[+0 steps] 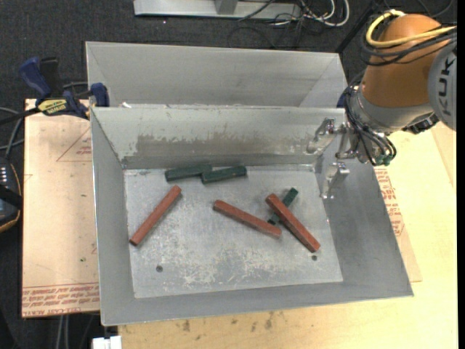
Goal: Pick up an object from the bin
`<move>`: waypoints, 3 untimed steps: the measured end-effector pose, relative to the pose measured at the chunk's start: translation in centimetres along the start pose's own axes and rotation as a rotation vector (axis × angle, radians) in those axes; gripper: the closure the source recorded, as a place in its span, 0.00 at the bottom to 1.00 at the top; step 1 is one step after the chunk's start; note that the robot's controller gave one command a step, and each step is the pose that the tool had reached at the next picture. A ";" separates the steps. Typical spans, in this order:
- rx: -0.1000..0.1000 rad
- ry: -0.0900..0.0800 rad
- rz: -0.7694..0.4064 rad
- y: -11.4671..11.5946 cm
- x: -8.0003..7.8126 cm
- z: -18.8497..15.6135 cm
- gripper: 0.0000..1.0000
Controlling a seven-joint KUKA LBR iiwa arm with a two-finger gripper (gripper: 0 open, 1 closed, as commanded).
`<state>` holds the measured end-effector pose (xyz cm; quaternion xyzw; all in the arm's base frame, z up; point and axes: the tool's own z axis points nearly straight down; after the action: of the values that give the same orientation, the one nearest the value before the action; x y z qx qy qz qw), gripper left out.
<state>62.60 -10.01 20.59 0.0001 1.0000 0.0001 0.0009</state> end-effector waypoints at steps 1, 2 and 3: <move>0.000 -0.003 0.085 3.4 2.4 4.8 0.00; -0.003 0.007 0.118 3.4 4.7 6.3 0.00; -0.001 -0.001 0.179 9.5 3.9 5.9 0.00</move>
Offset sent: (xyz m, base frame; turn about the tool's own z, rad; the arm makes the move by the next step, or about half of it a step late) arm -0.0551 0.0177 -0.0477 0.1254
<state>58.71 -0.50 14.70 0.0894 0.9960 0.0005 0.0014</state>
